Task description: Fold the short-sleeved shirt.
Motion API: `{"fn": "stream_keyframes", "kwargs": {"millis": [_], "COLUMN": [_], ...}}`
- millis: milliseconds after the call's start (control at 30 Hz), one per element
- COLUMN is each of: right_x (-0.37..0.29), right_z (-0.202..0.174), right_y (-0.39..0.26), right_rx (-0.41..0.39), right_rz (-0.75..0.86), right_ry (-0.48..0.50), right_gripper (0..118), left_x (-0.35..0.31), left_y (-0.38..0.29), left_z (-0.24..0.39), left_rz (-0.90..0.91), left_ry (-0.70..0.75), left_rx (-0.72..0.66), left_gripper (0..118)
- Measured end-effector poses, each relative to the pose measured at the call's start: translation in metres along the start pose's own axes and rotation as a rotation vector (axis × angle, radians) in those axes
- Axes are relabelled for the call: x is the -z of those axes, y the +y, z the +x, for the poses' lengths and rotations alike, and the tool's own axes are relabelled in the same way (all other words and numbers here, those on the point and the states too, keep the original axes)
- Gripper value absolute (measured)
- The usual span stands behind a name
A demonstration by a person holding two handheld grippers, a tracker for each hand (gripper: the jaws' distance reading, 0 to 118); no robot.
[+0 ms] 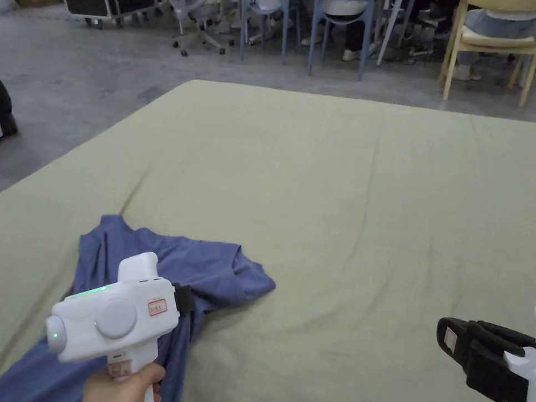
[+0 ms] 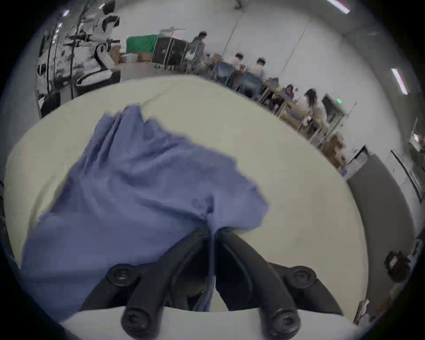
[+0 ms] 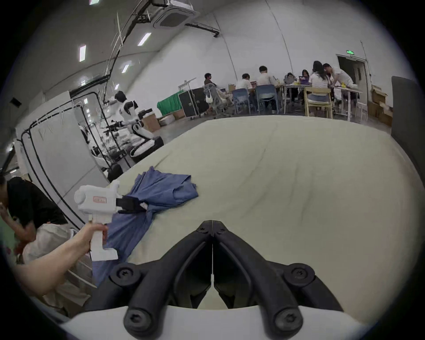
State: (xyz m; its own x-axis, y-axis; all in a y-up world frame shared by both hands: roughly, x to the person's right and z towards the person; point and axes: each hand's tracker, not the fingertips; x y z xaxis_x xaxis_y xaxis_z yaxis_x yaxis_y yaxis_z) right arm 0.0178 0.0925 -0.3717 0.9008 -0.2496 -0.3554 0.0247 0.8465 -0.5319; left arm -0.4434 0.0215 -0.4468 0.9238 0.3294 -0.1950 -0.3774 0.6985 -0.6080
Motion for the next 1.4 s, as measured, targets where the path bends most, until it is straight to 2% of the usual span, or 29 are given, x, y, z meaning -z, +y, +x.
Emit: {"fn": "stream_keyframes", "kwargs": {"millis": [133, 333, 433, 567, 700, 867, 1067, 1200, 1233, 1267, 1300, 1333, 1400], "right_x": [-0.065, -0.179, -0.237, -0.305, -0.356, -0.389, -0.385, -0.37, -0.366, -0.362, -0.361, -0.358, -0.352], "right_z": [0.028, 0.069, 0.091, 0.12, 0.148, 0.185, 0.212, 0.219, 0.219, 0.218, 0.215, 0.214, 0.212], "right_y": [0.012, 0.024, 0.023, 0.011, -0.009, -0.044, -0.082, -0.097, -0.098, -0.097, -0.098, -0.097, -0.092], "right_rx": [0.017, 0.057, 0.058, 0.081, 0.095, 0.187, 0.271, 0.302, 0.303, 0.301, 0.299, 0.297, 0.295], "right_rz": [0.094, 0.237, 0.292, 0.344, 0.355, 0.326, 0.271, 0.244, 0.237, 0.229, 0.225, 0.221, 0.215], "right_ry": [-0.067, -0.221, -0.33, -0.476, -0.631, -0.72, -0.731, -0.709, -0.701, -0.697, -0.689, -0.679, -0.652], "right_gripper": [3, 3, 3, 3, 3, 3, 3, 3, 3, 3, 3, 3, 3], "left_x": [-0.043, -0.114, -0.135, -0.147, -0.13, -0.079, -0.052, -0.04, -0.039, -0.037, -0.035, -0.034, -0.041], "left_y": [0.041, 0.074, 0.059, 0.005, -0.077, -0.211, -0.338, -0.371, -0.374, -0.373, -0.368, -0.361, -0.344], "left_z": [0.071, 0.254, 0.346, 0.451, 0.532, 0.602, 0.607, 0.598, 0.595, 0.593, 0.591, 0.588, 0.574], "left_rz": [0.09, 0.141, 0.093, 0.002, -0.08, -0.354, -0.551, -0.567, -0.561, -0.554, -0.567, -0.618, -0.698], "left_ry": [-0.125, -0.46, -0.598, -0.765, -0.8, -0.81, -0.76, -0.704, -0.704, -0.703, -0.717, -0.738, -0.815], "left_rx": [0.146, 0.438, 0.602, 0.769, 0.909, 1.04, 1.291, 1.343, 1.346, 1.333, 1.284, 1.207, 1.066], "left_gripper": [2, 2, 2, 2, 2, 2, 2, 2, 5, 29, 59, 74, 76]}}
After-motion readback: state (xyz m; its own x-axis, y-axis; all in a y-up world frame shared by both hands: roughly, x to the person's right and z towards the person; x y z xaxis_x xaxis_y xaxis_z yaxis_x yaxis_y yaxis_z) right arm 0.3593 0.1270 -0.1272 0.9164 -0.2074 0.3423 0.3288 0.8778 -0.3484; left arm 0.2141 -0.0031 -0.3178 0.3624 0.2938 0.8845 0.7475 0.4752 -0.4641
